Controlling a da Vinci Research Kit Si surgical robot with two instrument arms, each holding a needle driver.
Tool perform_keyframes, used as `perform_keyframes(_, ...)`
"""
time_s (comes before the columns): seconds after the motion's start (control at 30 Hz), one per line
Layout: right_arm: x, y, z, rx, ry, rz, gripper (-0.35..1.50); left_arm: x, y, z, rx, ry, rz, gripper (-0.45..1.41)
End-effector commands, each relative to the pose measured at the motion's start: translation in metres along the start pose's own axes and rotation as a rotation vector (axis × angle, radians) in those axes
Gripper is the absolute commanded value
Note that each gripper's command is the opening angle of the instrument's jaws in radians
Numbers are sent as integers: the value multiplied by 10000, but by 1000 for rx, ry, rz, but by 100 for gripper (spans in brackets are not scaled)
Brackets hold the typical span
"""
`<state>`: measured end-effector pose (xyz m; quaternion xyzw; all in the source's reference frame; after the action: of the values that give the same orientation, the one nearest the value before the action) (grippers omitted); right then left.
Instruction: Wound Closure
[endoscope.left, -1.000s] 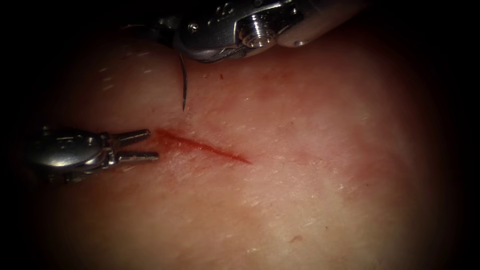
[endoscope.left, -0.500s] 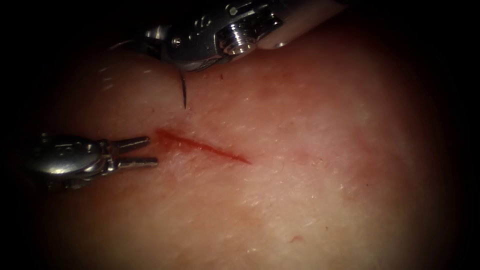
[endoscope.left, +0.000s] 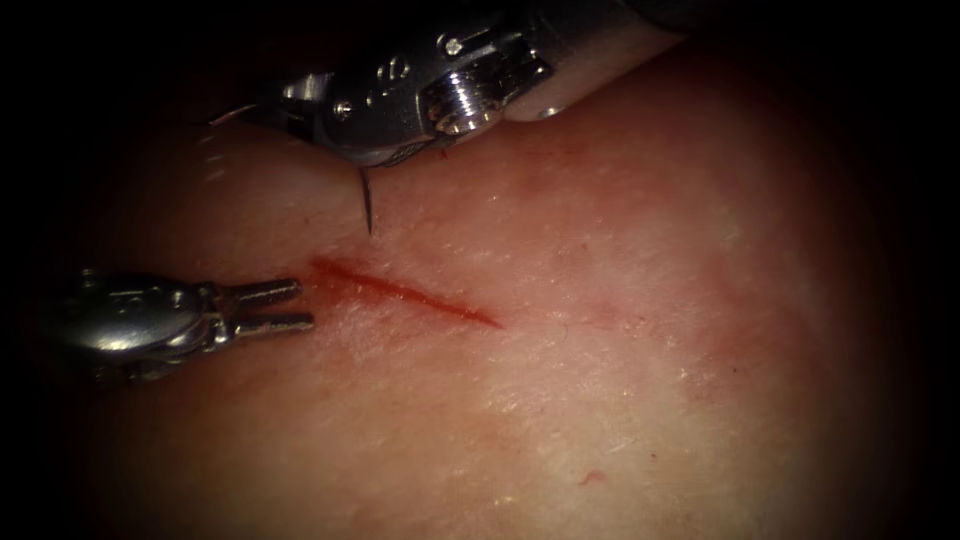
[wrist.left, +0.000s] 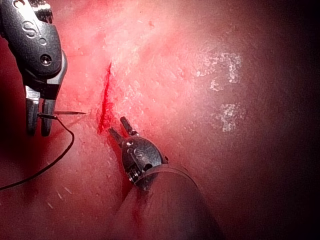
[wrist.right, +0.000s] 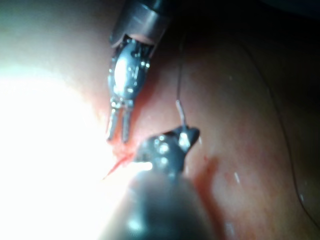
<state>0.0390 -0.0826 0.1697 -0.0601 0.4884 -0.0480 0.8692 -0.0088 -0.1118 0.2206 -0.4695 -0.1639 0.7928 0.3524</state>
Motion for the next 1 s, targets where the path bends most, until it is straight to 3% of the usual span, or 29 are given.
perform_keyframes(0.03, 4, -10, 6, 3, 1, -3, -35, -6, 16, 8, -5, 0, -6, 19)
perform_keyframes(0.63, -3, -25, 10, 17, -19, -42, -35, -8, 16, 5, -7, -6, -10, 15)
perform_keyframes(1.0, 1, -53, 13, 37, -24, -71, -35, -9, 16, 5, -6, -5, -16, 14)
